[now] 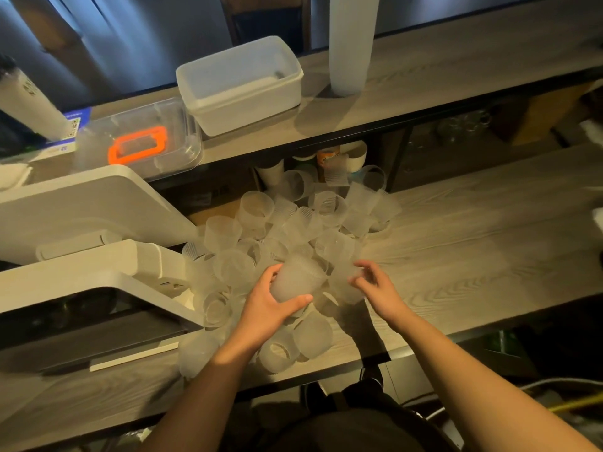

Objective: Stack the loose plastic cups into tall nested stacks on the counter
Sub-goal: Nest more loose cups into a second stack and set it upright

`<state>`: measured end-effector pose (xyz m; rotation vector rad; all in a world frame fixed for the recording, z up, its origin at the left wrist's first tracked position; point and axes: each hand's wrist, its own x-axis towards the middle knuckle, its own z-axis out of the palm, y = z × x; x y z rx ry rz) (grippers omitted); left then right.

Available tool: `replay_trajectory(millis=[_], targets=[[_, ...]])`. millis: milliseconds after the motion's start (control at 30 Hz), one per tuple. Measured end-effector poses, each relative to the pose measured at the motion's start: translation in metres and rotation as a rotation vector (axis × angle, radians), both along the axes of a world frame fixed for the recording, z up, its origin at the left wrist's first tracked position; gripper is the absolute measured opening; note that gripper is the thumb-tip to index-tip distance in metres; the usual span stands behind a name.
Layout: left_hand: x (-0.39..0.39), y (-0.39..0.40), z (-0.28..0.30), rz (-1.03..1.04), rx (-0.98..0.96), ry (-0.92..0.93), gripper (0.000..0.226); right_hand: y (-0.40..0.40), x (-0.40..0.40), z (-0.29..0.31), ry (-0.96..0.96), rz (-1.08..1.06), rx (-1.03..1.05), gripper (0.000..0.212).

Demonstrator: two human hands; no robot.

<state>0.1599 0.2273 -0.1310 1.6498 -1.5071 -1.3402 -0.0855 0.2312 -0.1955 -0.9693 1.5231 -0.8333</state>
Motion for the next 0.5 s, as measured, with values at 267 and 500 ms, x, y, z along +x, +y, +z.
replay_trajectory(millis=[267, 500], targets=[[-0.025, -0.011, 0.002, -0.14, -0.023, -0.069, 0.08, -0.019, -0.005, 0.054, -0.196, -0.052, -0.15, 0.063], [-0.039, -0.015, 0.01, -0.163, -0.05, -0.096, 0.071, -0.017, -0.006, 0.065, -0.156, 0.031, -0.182, 0.073]])
